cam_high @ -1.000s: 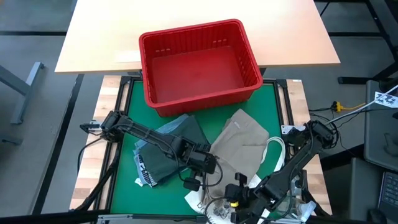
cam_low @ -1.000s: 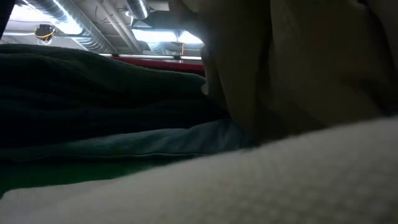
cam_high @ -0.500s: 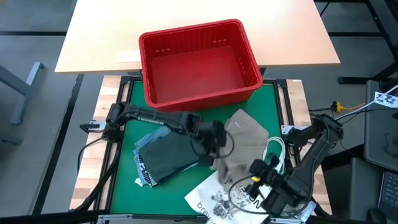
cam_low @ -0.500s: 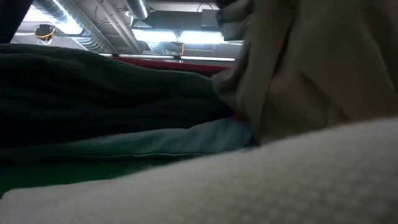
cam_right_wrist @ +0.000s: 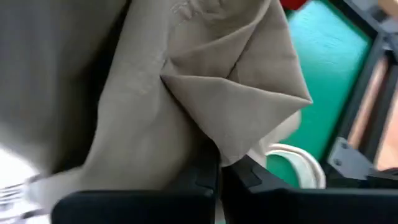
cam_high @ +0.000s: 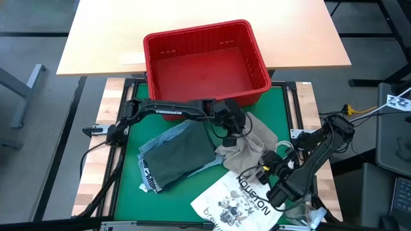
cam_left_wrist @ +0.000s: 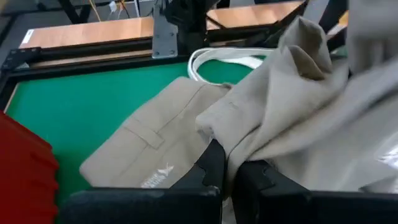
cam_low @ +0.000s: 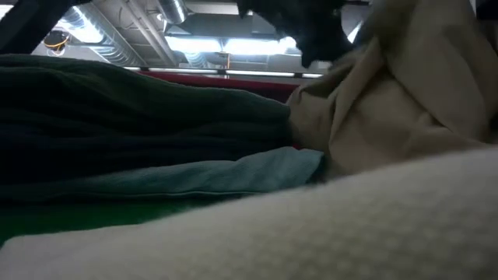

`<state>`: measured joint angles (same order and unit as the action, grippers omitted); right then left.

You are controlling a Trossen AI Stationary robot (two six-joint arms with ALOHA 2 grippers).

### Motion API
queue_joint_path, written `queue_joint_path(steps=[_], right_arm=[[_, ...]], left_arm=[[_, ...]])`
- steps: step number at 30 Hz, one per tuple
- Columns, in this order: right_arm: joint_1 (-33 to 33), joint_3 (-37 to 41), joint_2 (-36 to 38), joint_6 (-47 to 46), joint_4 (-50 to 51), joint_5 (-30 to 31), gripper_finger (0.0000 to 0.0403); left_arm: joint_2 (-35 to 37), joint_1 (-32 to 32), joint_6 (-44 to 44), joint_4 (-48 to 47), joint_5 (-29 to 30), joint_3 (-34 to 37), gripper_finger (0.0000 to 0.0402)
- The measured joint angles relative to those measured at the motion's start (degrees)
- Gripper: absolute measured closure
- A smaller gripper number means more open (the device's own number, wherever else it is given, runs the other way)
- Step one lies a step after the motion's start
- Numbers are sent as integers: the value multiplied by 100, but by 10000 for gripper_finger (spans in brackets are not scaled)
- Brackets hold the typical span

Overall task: Fold Laundry from Bin
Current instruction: Fold the light brown shorts

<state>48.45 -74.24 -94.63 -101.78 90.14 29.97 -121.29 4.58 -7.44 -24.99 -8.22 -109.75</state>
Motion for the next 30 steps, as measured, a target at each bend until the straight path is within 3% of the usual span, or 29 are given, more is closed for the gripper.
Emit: queue_joint_path(steps=[8, 14, 25, 30], right_arm=[[-145, 1124, -2, -49, -14, -355, 399], [-247, 1707, -4, -43, -40, -537, 394], [-243, 1801, -7, 44, -29, -617, 390], [-246, 1801, -7, 48, -26, -903, 349]], left_arm=[[-551, 118, -788, 507, 711, 7, 396], [-777, 221, -1152, 1077, 752, 7, 396], [-801, 236, -1716, 1187, 792, 7, 395], [-801, 239, -1716, 1199, 829, 7, 360]])
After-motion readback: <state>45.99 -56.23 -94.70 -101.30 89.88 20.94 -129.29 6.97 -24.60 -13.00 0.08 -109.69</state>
